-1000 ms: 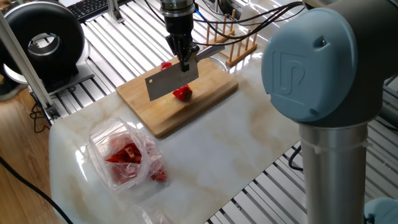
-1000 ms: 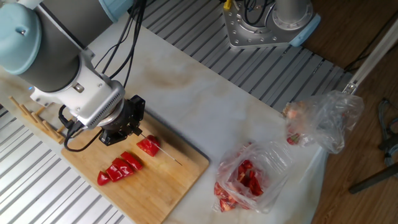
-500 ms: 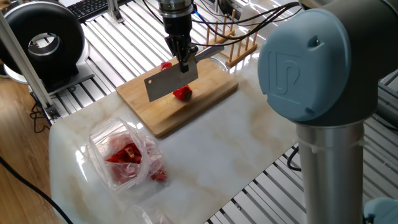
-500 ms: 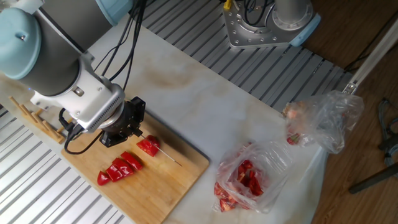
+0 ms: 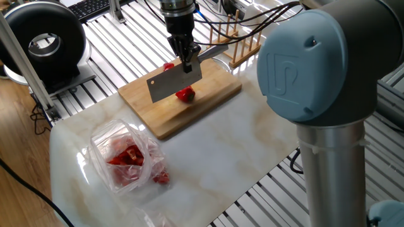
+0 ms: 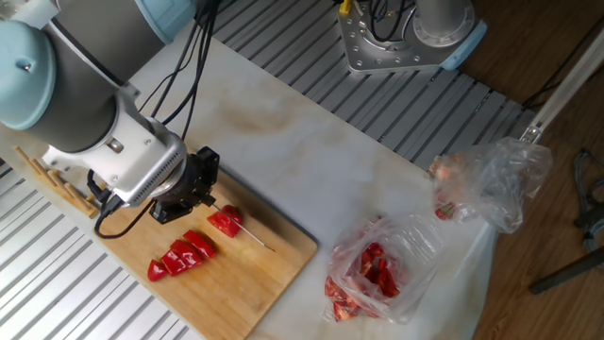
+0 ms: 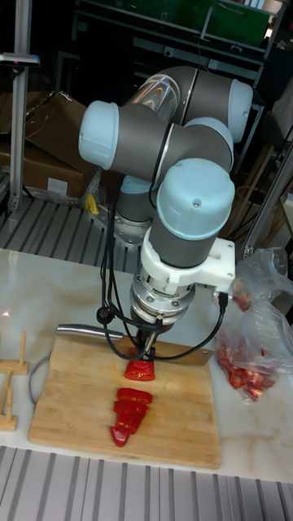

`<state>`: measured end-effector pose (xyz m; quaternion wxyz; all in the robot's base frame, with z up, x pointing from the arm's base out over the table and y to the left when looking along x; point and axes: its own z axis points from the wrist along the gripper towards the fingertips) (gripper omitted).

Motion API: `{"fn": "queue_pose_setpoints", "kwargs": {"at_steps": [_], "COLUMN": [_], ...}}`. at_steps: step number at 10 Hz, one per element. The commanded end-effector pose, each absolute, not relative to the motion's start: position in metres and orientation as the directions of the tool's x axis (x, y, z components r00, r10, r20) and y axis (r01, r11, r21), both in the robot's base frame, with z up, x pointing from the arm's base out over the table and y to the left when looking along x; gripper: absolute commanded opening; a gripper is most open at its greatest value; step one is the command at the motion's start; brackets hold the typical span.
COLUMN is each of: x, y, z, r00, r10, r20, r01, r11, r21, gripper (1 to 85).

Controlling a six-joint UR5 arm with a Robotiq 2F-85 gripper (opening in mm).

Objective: Chop the chili peppers

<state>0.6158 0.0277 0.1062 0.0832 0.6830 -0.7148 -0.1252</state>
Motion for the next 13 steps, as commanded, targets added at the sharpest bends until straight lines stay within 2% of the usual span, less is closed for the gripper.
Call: {"fn": "queue_pose_setpoints", "kwargs": {"at_steps": [1, 13], "x": [0.6155, 0.6123], "y": [0.0316, 0.0311], "z": [0.1043, 0.0972], "r00": [-0.06, -0.054], "r10": [-0.996, -0.996], "r20": [-0.068, -0.072], "r01": [-0.956, -0.959], "r11": [0.037, 0.032], "r21": [0.291, 0.281], "gripper": [1.3, 1.3]}}
